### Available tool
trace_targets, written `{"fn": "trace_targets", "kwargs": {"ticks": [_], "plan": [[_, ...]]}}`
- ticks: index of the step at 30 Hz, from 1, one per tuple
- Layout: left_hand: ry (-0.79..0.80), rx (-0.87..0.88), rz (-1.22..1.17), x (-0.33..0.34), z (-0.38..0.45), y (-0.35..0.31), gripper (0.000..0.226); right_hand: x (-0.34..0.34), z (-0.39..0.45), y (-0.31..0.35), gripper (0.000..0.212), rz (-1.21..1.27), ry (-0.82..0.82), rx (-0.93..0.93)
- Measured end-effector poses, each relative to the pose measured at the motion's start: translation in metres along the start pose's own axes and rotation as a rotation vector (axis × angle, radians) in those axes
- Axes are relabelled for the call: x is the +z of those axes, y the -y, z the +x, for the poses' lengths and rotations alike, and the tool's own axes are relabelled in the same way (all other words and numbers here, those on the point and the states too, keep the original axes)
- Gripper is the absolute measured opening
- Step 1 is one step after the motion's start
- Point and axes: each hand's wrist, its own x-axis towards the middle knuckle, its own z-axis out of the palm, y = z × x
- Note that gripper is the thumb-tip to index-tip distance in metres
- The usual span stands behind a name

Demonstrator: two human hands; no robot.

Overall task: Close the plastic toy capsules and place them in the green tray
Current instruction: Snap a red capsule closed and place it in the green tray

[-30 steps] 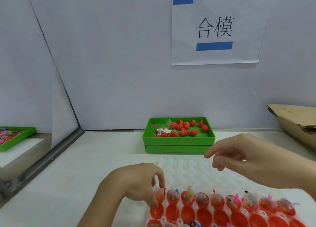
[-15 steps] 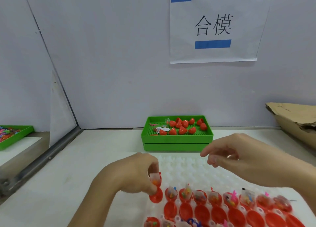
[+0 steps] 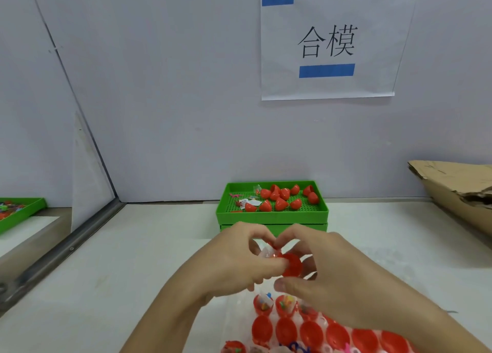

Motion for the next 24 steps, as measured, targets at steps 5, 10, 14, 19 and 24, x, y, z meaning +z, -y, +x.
{"fn": "trace_targets", "kwargs": {"ticks": [5, 10, 14, 19, 24], "plan": [[0.007, 0.045, -0.112, -0.006, -0.002, -0.002, 0.037, -0.01, 0.004, -0.004, 0.021, 0.086, -0.031, 0.011], [-0.054, 0.115, -0.216, 0.0, 0.001, -0.002, 0.022, -0.02, 0.008, -0.009, 0.019, 0.241, -0.055, 0.109], [-0.129, 0.168, -0.258, 0.003, 0.003, -0.004, 0.011, -0.032, 0.007, -0.011, 0.009, 0.286, -0.04, 0.117], [-0.157, 0.23, -0.439, 0.009, 0.007, -0.006, 0.028, -0.039, 0.006, -0.01, 0.003, 0.299, -0.059, 0.082], [-0.265, 0.291, -0.526, 0.017, 0.01, -0.009, 0.036, -0.043, 0.006, -0.011, 0.006, 0.301, -0.117, 0.055]]}}
